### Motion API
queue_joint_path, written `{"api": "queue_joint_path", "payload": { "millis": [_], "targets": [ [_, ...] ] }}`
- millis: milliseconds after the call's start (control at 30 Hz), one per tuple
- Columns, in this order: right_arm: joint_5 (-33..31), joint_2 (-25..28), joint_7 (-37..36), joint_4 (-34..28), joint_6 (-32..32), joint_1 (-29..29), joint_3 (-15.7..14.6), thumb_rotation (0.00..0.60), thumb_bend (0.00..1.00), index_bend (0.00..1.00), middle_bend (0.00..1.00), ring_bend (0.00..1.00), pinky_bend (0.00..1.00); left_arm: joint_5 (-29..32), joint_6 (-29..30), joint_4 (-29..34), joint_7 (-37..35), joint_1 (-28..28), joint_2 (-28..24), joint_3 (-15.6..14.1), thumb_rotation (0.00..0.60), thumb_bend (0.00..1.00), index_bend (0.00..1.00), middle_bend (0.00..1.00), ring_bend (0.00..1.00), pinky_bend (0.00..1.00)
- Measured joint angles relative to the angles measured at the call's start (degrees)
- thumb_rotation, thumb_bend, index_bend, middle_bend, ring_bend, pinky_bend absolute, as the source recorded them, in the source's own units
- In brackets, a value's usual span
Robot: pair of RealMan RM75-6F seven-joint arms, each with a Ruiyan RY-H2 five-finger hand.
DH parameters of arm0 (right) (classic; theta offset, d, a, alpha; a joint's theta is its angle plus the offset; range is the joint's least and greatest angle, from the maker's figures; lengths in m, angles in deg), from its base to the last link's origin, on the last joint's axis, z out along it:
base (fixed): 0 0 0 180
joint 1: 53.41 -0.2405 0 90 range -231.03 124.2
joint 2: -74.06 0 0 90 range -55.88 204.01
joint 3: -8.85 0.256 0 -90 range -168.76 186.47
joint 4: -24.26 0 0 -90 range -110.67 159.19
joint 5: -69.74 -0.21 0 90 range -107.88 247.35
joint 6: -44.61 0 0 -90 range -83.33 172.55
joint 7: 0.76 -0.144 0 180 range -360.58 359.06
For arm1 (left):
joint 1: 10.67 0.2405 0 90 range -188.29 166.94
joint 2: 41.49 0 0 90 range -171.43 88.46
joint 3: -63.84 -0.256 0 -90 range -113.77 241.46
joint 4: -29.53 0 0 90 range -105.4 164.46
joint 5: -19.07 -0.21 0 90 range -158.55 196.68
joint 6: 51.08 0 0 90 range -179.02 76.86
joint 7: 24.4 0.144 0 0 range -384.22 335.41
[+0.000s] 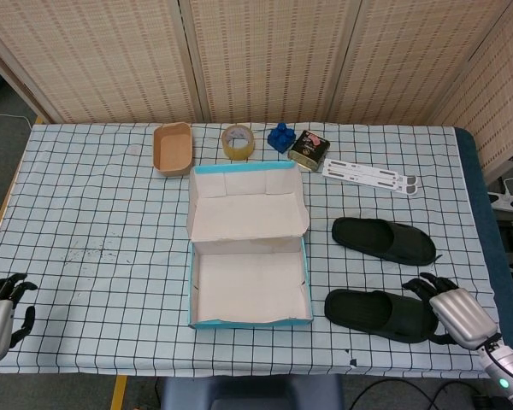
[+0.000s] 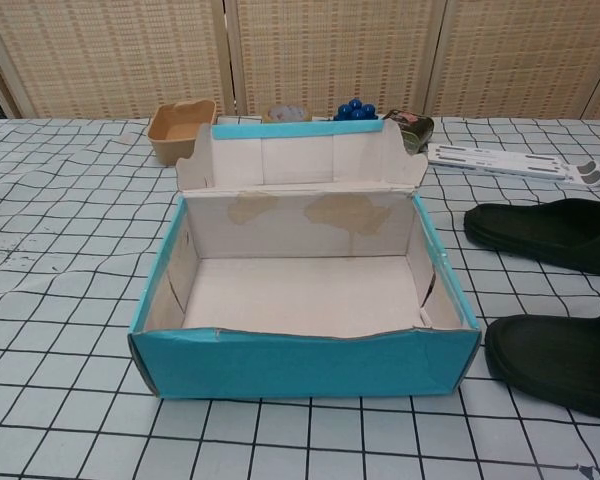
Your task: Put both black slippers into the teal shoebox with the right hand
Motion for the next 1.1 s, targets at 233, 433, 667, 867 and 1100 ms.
{"api": "queue_joint_path", "payload": {
  "millis": [233, 433, 667, 867, 1100],
  "targets": [
    [-4.59, -2.01, 6.86, -0.22, -3.40, -0.54, 1.13, 0.600, 0.04, 0.09, 0.16, 0.09, 0.18, -0.70, 0.90, 0.03, -0.70, 0.14, -0.08, 0.04, 0.600, 0.49, 0.35, 0.21, 0.22, 0.48],
    [-7.79, -2.66, 10.15, -0.96, -9.50, -2.53, 1.25, 0.600, 0.03, 0.03, 0.12, 0.06, 0.18, -0.26, 0.48, -0.10, -0.94, 0.05, -0.13, 0.07, 0.600, 0.49, 0.35, 0.21, 0.22, 0.48],
    [-9.22, -3.19, 10.56, -1.20, -13.25, -4.62, 0.95, 0.600, 0.00, 0.00, 0.02, 0.00, 0.16, -0.55, 0.78, -0.09, -1.18, 0.06, -0.16, 0.07, 0.600, 0.49, 0.35, 0.22, 0.22, 0.48],
    [-8.50, -3.48, 8.73, -0.56, -16.00, -6.08, 0.14, 0.600, 0.00, 0.00, 0.00, 0.00, 0.12, -0.39, 0.79, -0.09, -1.33, 0.07, -0.16, 0.12, 0.600, 0.49, 0.35, 0.22, 0.22, 0.48],
    [-8.39, -3.87, 7.48, 0.13, -18.65, -7.51, -0.68, 0.600, 0.00, 0.00, 0.00, 0.00, 0.12, -0.50, 1.05, -0.01, -1.63, 0.16, -0.23, 0.14, 0.600, 0.49, 0.35, 0.22, 0.22, 0.48]
  ]
}}
